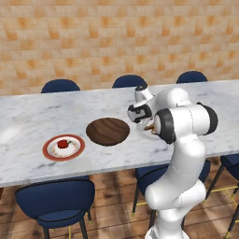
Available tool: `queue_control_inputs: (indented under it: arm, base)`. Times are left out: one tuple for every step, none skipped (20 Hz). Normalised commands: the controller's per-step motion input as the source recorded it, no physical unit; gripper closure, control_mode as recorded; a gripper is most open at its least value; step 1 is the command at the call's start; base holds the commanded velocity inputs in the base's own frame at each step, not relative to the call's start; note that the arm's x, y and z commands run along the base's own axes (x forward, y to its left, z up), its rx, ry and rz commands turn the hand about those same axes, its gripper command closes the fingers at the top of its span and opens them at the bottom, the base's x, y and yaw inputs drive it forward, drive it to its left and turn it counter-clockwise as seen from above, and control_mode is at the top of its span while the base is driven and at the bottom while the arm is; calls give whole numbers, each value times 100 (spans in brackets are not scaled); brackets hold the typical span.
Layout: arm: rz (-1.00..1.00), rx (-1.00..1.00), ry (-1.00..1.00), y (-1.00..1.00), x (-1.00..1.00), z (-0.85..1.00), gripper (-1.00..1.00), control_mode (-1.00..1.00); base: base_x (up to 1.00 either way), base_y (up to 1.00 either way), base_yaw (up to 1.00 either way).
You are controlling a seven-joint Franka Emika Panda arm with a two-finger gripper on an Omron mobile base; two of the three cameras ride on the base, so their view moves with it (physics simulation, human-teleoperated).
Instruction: Pick the chicken drumstick and bell pepper from their plates and place them in the bowl. Then put the bowl in the fridge.
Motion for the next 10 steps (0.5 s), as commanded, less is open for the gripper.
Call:
queue_control_inputs:
  arm:
    - [0, 0, -5, -5, 37, -37, -100, -100]
    - [0, 0, -4, -2, 39, -36, -100, -100]
    - [0, 0, -3, -1, 42, -33, -100, -100]
    - [0, 0, -4, 0, 42, -33, -100, -100]
    - [0, 0, -4, -2, 43, -31, -100, -100]
    - [0, 0, -5, -6, 42, -27, -100, -100]
    - [0, 0, -2, -14, 37, -21, -100, -100]
    - [0, 0, 0, -10, 44, -26, -100, -100]
    - [0, 0, 0, -6, 42, -25, -100, -100]
    - [0, 0, 0, -8, 43, -24, -100, -100]
  base:
    - [0, 0, 0]
    - [0, 0, 0]
    - [0, 0, 0]
    - [0, 0, 0]
    - [0, 0, 0]
    - [0, 0, 0]
    - [0, 0, 0]
    - [0, 0, 0]
    - [0, 0, 0]
    - [0, 0, 0]
